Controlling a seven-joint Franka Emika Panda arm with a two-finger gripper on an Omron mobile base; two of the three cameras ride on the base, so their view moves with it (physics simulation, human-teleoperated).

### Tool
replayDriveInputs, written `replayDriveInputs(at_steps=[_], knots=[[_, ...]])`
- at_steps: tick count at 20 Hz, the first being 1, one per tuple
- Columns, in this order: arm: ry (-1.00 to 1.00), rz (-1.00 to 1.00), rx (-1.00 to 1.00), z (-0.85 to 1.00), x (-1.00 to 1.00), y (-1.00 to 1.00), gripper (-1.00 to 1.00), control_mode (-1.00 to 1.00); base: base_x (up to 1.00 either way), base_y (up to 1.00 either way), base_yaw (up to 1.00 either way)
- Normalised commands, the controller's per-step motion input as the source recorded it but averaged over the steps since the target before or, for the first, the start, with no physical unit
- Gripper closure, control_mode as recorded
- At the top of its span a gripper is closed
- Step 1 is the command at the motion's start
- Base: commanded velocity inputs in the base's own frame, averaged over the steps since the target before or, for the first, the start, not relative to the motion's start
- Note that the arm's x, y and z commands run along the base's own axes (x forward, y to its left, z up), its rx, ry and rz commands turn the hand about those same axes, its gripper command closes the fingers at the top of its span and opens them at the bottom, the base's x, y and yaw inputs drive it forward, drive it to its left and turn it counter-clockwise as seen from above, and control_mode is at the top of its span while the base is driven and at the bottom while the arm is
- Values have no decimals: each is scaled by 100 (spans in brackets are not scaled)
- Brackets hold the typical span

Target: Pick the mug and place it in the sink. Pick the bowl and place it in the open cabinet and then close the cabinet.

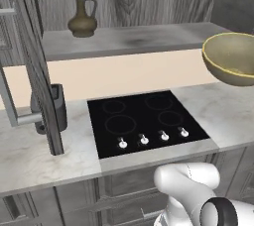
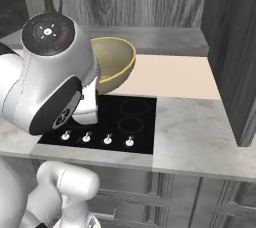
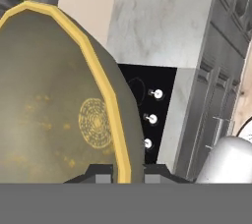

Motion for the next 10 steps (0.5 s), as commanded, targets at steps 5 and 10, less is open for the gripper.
replayDriveInputs(at_steps=[5,10], knots=[[-14,-1,0,4,11,32,100,-100,0,0,0],[0,-4,0,0,42,34,100,-100,0,0,0]])
